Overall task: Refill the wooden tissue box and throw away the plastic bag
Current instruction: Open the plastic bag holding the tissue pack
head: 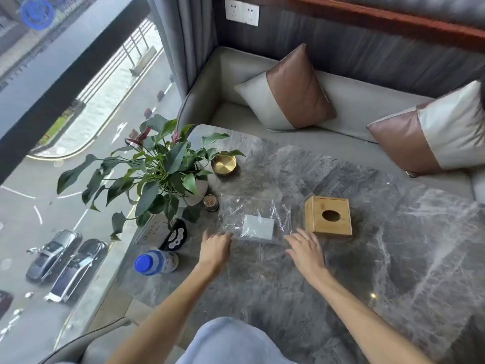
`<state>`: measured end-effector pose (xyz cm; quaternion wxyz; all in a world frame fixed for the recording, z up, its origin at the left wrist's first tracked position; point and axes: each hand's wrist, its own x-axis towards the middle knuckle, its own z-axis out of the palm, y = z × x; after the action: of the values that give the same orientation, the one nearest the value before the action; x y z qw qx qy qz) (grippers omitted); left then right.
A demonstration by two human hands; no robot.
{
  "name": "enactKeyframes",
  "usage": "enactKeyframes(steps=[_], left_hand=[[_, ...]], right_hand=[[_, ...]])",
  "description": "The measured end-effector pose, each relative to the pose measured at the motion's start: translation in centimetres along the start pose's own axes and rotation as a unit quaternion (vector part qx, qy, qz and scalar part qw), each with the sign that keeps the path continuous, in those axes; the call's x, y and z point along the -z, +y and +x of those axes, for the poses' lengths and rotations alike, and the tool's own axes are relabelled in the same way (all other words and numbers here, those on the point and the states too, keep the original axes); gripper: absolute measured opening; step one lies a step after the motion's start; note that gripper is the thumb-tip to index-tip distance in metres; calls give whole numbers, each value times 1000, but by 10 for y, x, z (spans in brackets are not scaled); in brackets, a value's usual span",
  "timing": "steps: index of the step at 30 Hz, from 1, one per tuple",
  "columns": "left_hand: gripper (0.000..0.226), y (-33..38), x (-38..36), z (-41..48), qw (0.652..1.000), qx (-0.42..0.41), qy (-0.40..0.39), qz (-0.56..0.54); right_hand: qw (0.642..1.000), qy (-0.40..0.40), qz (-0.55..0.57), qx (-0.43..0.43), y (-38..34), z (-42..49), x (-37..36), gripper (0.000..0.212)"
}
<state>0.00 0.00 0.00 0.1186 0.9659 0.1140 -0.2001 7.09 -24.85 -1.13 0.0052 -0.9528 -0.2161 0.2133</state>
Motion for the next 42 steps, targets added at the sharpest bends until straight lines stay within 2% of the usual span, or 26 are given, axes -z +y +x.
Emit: enactKeyframes(steps=[3,6,11,18,22,26,29,33,36,38,42], left_hand=[[24,2,-5,29,998,-55,-21,31],[32,10,-11,51,990,-102,-59,71],[34,16,-29,67,971,-173,-64,153],[31,2,-40,72,953,-227,-38,196],[30,-7,-23,67,959,-217,-13,184],[42,-23,-15,62,970,-185,-6,154],[36,-29,8,48,984,-140,50,96],[27,-31,48,36,976,-138,158,50],[21,-31,91,30,960,-186,208,0],[15,-30,124,18,947,-244,206,-39],[33,-22,176,-29,936,-283,156,-143]], right_hand=[[1000,-20,-19,12,-15,22,-5,40],[997,-50,-50,23,-32,37,-11,44],[995,-63,-70,-9,-51,49,-25,43],[998,1,-69,8,-43,47,-29,30],[998,45,-38,17,-41,47,-15,22],[991,127,27,14,-34,49,15,10],[977,197,70,39,-22,43,41,6],[960,241,106,93,-11,36,88,13],[955,218,144,137,0,30,134,12],[948,211,183,153,9,17,165,12],[923,218,263,176,27,-38,217,15]])
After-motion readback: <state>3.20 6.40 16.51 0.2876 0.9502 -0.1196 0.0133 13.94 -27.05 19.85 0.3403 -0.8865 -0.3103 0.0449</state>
